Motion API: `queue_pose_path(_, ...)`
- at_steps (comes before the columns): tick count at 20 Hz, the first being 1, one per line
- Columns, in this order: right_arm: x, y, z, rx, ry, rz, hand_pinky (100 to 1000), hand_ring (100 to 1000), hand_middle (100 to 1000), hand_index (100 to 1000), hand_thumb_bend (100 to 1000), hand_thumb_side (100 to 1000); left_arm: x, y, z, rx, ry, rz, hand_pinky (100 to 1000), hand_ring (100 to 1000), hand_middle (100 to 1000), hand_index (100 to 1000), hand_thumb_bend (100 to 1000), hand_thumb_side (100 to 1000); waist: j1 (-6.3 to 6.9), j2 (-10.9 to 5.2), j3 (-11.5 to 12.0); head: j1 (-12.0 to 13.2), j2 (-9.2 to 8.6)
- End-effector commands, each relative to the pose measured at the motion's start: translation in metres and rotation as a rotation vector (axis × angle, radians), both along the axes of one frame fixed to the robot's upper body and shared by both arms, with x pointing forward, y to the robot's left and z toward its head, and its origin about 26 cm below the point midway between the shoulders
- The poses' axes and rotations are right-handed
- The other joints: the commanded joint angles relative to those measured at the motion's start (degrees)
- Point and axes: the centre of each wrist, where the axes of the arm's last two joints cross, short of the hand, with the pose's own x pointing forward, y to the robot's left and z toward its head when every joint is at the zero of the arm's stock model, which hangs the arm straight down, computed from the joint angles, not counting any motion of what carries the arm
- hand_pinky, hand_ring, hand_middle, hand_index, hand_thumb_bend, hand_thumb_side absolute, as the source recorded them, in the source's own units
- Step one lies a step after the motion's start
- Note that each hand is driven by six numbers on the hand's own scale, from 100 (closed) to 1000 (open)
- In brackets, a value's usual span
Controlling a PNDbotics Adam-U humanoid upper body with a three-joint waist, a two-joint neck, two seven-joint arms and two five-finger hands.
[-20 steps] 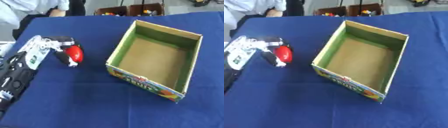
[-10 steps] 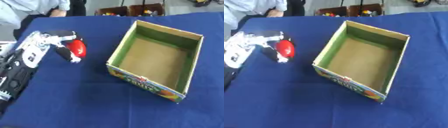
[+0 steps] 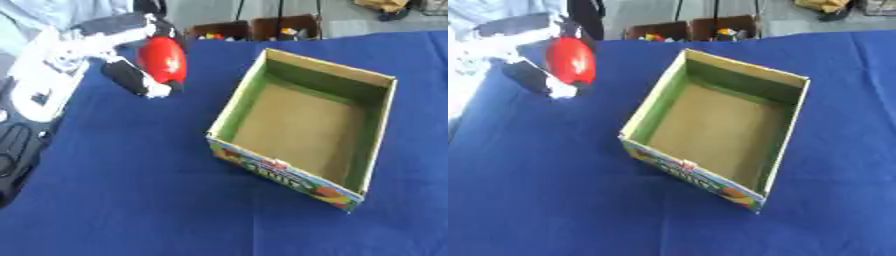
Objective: Pick up objects on the table and place them in the box.
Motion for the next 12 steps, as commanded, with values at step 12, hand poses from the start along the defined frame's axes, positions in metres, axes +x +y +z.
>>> queue_pose_path(12, -0.001, 0.003, 0.013, -0.016, -0.033, 0.032, 710, 753, 666, 753, 100, 1000, 0.01, -0.054, 0.003, -0.348, -0.076, -0.119, 295, 495, 547, 738, 100, 306, 1.59, -1.79, -2.21, 1.14, -1.56)
